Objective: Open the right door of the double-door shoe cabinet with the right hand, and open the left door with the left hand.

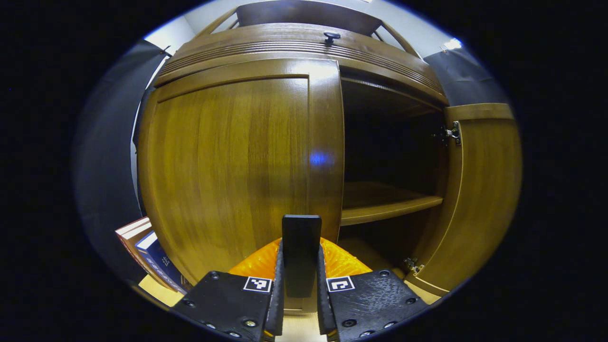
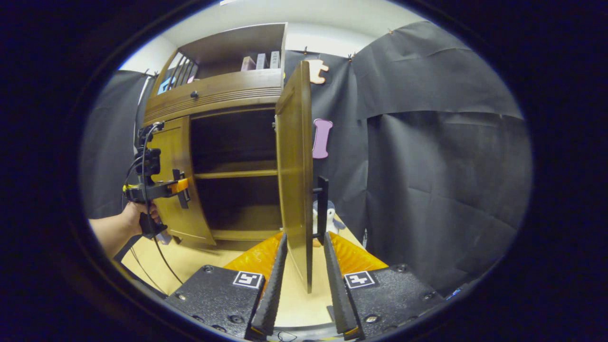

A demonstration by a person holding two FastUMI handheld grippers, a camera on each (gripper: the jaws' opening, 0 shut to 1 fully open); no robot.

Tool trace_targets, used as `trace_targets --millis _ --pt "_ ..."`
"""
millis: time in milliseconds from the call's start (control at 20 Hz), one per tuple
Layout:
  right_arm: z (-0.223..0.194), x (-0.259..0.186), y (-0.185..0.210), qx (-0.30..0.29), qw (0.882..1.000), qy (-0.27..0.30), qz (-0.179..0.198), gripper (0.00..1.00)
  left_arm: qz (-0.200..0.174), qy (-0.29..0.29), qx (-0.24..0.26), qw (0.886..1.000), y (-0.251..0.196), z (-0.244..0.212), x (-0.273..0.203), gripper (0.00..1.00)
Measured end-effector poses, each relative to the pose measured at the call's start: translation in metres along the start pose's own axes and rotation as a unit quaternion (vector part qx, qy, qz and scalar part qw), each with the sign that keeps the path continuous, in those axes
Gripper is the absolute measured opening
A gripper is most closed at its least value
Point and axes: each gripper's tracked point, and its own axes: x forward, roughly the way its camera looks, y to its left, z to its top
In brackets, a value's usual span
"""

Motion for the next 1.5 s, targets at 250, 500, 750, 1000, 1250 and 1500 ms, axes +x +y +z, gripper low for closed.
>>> trace_targets --millis 250,500,750,1000,1250,1500 --pt "-0.001 0.011 0.022 -0.009 0.999 0.007 0.034 0.49 0.002 0.003 0.000 1.000 0.005 -0.003 -0.026 0.28" --pt "0.002 0.023 0.050 -0.024 0.997 0.009 0.072 0.49 0.002 0.009 0.013 1.000 0.012 -0.004 -0.049 0.28" --pt "0.002 0.037 0.076 -0.032 0.994 0.015 0.103 0.49 0.019 0.009 0.008 1.000 0.022 -0.006 -0.071 0.28" --pt "-0.001 0.047 0.099 -0.037 0.991 0.020 0.127 0.49 0.035 0.007 0.002 0.999 0.037 -0.008 -0.100 0.28" --pt "-0.001 0.054 0.122 -0.045 0.988 0.023 0.146 0.49 0.060 0.007 -0.006 0.998 0.060 -0.010 -0.130 0.27" --pt "-0.002 0.060 0.144 -0.053 0.985 0.026 0.160 0.49 0.076 0.001 0.020 0.997 0.082 -0.011 -0.152 0.27"
